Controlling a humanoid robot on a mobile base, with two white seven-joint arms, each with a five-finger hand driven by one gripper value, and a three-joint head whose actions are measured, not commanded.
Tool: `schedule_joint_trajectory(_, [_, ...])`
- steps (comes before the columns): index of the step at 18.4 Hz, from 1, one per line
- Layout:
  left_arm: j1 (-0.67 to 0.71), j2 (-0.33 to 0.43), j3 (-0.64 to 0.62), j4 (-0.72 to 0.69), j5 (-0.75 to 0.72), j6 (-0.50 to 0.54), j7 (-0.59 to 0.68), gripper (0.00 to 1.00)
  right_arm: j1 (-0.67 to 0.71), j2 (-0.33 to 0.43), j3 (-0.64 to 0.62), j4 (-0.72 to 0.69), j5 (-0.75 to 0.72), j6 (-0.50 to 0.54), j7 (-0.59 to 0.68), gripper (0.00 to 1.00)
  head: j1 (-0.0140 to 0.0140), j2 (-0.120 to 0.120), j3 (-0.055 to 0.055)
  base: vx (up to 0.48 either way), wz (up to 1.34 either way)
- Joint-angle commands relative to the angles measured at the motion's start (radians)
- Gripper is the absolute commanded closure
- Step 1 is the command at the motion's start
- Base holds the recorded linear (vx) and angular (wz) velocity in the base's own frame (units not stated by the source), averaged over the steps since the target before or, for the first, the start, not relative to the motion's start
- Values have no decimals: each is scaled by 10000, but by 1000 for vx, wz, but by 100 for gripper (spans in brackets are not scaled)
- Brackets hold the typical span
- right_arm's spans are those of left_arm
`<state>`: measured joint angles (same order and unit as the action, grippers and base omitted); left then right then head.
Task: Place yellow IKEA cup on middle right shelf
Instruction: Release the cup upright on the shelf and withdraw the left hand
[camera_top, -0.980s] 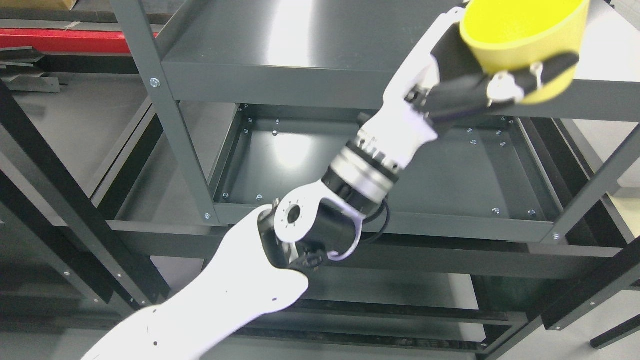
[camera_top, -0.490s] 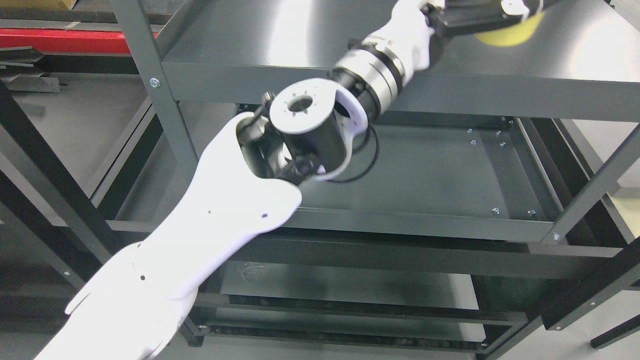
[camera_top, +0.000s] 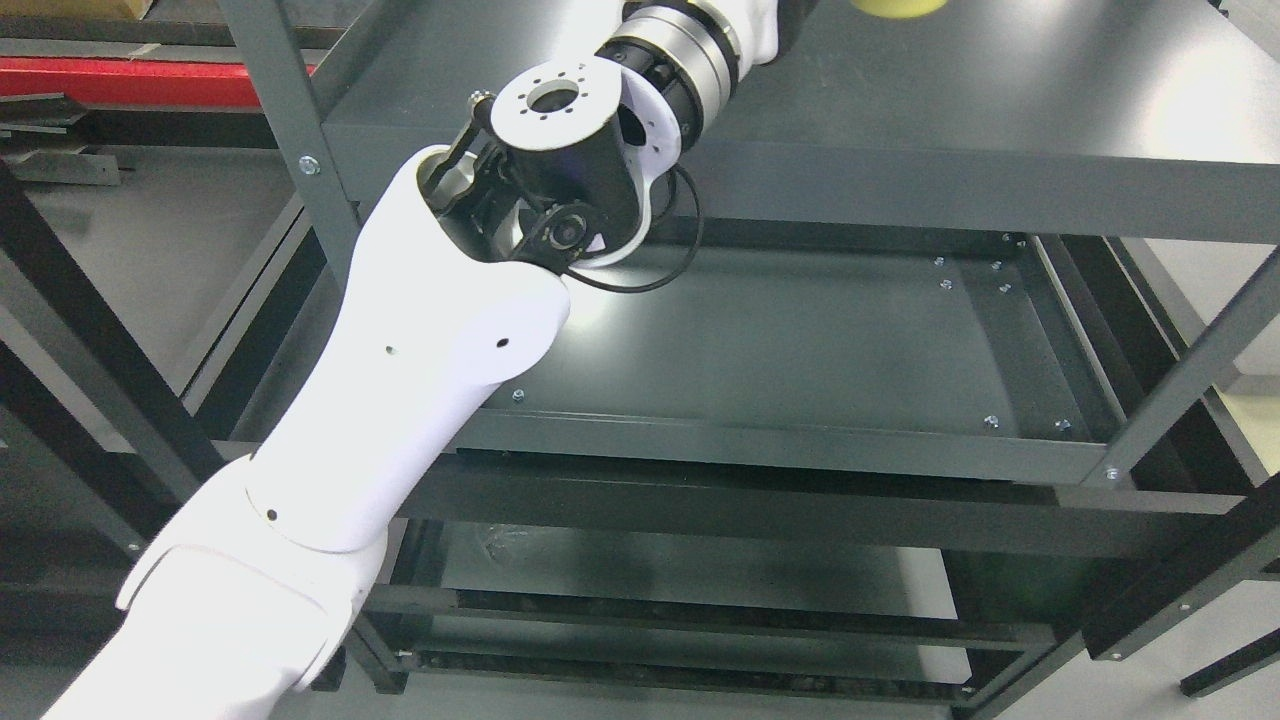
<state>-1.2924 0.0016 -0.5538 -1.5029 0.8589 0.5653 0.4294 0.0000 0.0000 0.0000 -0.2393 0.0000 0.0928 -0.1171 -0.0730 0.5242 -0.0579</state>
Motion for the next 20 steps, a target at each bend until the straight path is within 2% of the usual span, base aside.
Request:
schedule_joint_trajectory(1, [267,158,890,1131,-550,100,-30,89,138,-175,169,0,-245,8,5,1,0,0,0,0,0])
schedule_joint_trajectory(7, [437,158,1074,1116,-751,851,-274,55,138,-175,169,0,-245,8,5,1,0,0,0,0,0])
schedule_joint_trajectory(10, [361,158,1074,1086,-827,1142,-856,27,138,-175,169,0,-245,8,5,1,0,0,0,0,0])
schedule_joint_trajectory(13, [299,158,1090,994,-980,1327,-1149,8,138,-175,169,0,-245,8,5,1,0,0,0,0,0])
schedule_joint_trajectory(15, [253,158,1090,933,-1210,1342,-1150,2,138,-175,169,0,-245,8,5,1,0,0,0,0,0])
schedule_joint_trajectory(20, [207,158,1840,198,-1548,1756,-1165,2,138,-175,169,0,-245,8,5,1,0,0,0,0,0])
